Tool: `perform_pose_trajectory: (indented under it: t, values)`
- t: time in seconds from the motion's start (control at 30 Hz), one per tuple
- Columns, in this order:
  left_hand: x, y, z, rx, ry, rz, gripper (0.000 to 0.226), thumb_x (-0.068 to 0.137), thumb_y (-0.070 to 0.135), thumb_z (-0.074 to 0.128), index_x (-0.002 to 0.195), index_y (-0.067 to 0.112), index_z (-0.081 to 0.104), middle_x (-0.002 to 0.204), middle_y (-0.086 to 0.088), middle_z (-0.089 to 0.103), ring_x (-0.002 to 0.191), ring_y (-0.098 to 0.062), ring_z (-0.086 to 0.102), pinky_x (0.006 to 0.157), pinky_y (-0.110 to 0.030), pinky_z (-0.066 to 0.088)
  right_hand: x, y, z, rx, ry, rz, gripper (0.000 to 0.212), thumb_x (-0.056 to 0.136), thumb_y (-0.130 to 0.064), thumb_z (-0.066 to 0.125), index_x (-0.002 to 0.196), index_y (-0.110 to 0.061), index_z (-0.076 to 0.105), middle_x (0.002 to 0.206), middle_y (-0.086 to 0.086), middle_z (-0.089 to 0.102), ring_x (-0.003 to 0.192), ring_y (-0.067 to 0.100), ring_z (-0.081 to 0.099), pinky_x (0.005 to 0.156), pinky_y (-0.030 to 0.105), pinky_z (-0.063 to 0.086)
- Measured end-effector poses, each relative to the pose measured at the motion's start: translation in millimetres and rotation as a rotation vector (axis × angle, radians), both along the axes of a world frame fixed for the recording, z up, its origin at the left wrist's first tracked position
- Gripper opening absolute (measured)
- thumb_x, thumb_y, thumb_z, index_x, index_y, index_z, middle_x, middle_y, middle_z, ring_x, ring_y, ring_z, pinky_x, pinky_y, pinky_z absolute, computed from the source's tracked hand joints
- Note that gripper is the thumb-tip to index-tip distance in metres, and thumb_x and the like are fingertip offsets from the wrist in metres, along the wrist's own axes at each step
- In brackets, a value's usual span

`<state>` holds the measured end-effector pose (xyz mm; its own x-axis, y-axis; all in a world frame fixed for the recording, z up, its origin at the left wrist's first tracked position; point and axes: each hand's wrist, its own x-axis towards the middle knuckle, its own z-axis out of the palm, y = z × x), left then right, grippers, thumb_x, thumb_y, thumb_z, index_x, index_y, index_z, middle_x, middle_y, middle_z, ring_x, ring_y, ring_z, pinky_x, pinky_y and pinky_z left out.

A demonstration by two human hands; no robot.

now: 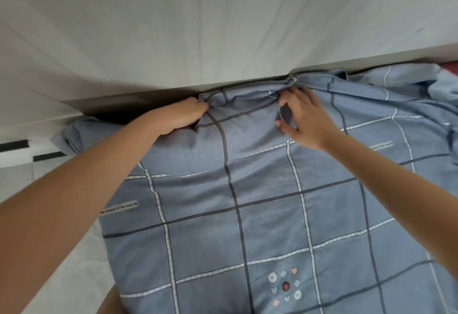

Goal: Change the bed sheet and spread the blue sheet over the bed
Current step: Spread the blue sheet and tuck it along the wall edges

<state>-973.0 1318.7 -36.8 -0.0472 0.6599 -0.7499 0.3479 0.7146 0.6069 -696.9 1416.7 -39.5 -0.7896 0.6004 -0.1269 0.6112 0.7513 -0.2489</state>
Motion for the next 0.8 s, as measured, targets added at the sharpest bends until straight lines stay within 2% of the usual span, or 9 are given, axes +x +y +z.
perform_pose_trajectory:
  t: [0.17,0.23,0.3,0.37,0.47,0.53,0.63,0.7,0.8]
  values:
    - [6,9,-2,-0.207,0.162,-0.203,0.027,0.098,0.031,0.041,0.102,0.013,0.061,0.098,-0.006,0.062,0.089,-0.021,0.058,0.085,-0.033,0.045,-45,-5,23,-0.221,-0.146,0.078,0.055,0.094,-0.055,0.038,0.134,-0.018,0.040,0.126,0.007,0.057,0.117,0.029,0.051,0.098,0.034,0.032]
    - [8,13,-2,-0.281,0.241,-0.302,0.029,0.099,0.030,0.044,0.111,0.010,0.061,0.108,-0.011,0.061,0.093,-0.025,0.056,0.089,-0.033,0.043,-64,-1,30,-0.243,-0.343,0.083,0.054,0.095,-0.061,0.029,0.136,-0.028,0.041,0.125,0.006,0.059,0.119,0.028,0.050,0.095,0.034,0.032]
    - [11,15,-3,-0.293,0.331,-0.353,0.034,0.100,0.026,0.045,0.121,0.002,0.058,0.123,-0.017,0.058,0.102,-0.029,0.054,0.092,-0.035,0.040,-77,5,38,-0.370,-0.576,0.003,0.071,0.088,-0.073,0.018,0.137,-0.029,0.045,0.133,0.006,0.055,0.125,0.027,0.046,0.097,0.035,0.032]
    - [12,14,-9,-0.235,0.401,-0.284,0.042,0.097,0.031,0.051,0.125,0.000,0.055,0.126,-0.019,0.056,0.112,-0.032,0.053,0.093,-0.035,0.039,-83,12,41,-0.507,-0.709,-0.103,0.094,0.075,-0.086,0.018,0.143,-0.025,0.040,0.146,0.005,0.044,0.134,0.027,0.038,0.106,0.039,0.029]
    - [6,8,-16,-0.114,0.354,-0.140,0.043,0.088,0.044,0.061,0.107,0.006,0.061,0.104,-0.017,0.060,0.088,-0.026,0.056,0.078,-0.031,0.040,-81,18,41,-0.578,-0.887,-0.091,0.119,0.056,-0.097,0.031,0.148,-0.021,0.031,0.153,0.004,0.031,0.140,0.028,0.029,0.114,0.045,0.024]
    - [-2,-3,-15,-0.011,0.304,-0.113,0.036,0.088,0.044,0.061,0.098,0.010,0.062,0.098,-0.011,0.060,0.084,-0.022,0.055,0.077,-0.030,0.041,-75,19,40,-0.577,-0.955,-0.056,0.125,0.050,-0.095,0.045,0.151,-0.026,0.016,0.159,0.003,0.016,0.144,0.029,0.018,0.116,0.049,0.019]
    - [-16,-28,-4,0.261,0.428,-0.129,0.034,0.091,0.043,0.057,0.108,0.013,0.063,0.102,-0.005,0.063,0.095,-0.023,0.058,0.079,-0.032,0.046,-60,17,32,-0.495,-0.907,0.044,0.127,0.051,-0.086,0.061,0.148,-0.043,-0.010,0.160,-0.006,-0.006,0.147,0.027,0.000,0.115,0.058,0.006]
    - [-25,-49,1,0.359,0.577,-0.175,0.034,0.093,0.048,0.048,0.100,0.016,0.061,0.089,-0.003,0.060,0.088,-0.024,0.058,0.068,-0.033,0.043,-52,12,26,-0.387,-0.897,0.084,0.125,0.053,-0.086,0.059,0.146,-0.044,-0.013,0.159,-0.010,-0.010,0.147,0.025,-0.008,0.110,0.066,-0.006]
    - [-42,-73,9,0.311,0.640,-0.393,0.064,0.079,0.076,0.029,0.097,0.022,0.058,0.095,-0.004,0.060,0.093,-0.027,0.058,0.070,-0.032,0.041,-60,7,26,-0.280,-1.013,0.070,0.120,0.055,-0.091,0.050,0.150,-0.037,0.002,0.160,-0.005,0.007,0.147,0.028,-0.003,0.105,0.070,-0.013]
